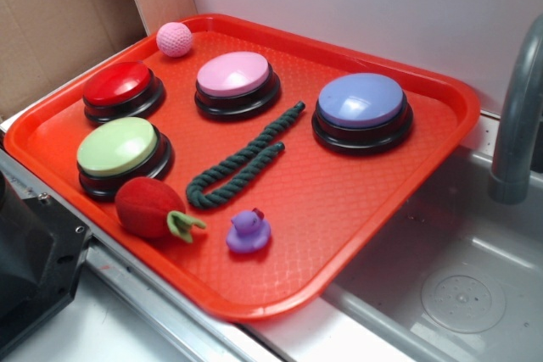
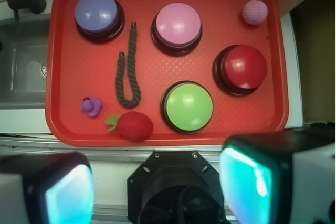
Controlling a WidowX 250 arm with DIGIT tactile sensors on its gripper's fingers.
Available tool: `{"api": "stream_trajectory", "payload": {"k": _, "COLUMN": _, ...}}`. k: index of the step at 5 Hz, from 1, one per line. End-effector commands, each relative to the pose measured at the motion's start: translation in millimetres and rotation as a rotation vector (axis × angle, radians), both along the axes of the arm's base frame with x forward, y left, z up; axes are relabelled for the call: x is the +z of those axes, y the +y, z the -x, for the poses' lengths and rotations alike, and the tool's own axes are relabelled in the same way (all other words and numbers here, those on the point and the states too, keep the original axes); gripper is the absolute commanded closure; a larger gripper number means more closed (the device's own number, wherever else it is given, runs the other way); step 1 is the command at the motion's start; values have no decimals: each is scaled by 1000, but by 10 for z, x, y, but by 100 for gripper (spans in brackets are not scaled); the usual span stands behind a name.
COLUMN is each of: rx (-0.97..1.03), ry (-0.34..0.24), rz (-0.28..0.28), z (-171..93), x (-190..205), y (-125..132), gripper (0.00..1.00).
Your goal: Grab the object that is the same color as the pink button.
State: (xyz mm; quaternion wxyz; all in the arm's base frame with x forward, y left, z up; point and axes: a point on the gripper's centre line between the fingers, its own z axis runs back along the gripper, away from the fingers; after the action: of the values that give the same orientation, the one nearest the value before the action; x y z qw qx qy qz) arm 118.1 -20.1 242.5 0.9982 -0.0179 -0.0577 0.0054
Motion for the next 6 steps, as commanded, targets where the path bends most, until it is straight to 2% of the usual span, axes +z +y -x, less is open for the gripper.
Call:
{"api": "stream_trajectory", "payload": {"k": 1, "rx": 0, "ry": 0, "rz": 0, "z": 0, "x": 0, "y": 0, "gripper": 0}}
{"api": "stream_trajectory", "payload": {"k": 2, "rx": 44, "ry": -80, "rz": -81, "z": -398, "x": -149, "y": 202, "gripper": 0}}
{"api": "stream_trajectory", "payload": {"k": 3, "rx": 79, "ry": -114, "rz": -135, "z": -667, "x": -335, "y": 378, "gripper": 0}}
{"api": "stream_trajectory", "payload": {"k": 5, "rx": 205, "ry": -158, "rz": -194, "z": -1124, "x": -743, "y": 874, "gripper": 0}}
{"api": "stream_trajectory", "payload": {"k": 6, "rx": 235, "ry": -149, "rz": -238, "z": -1363, "x": -1018, "y": 1165, "gripper": 0}}
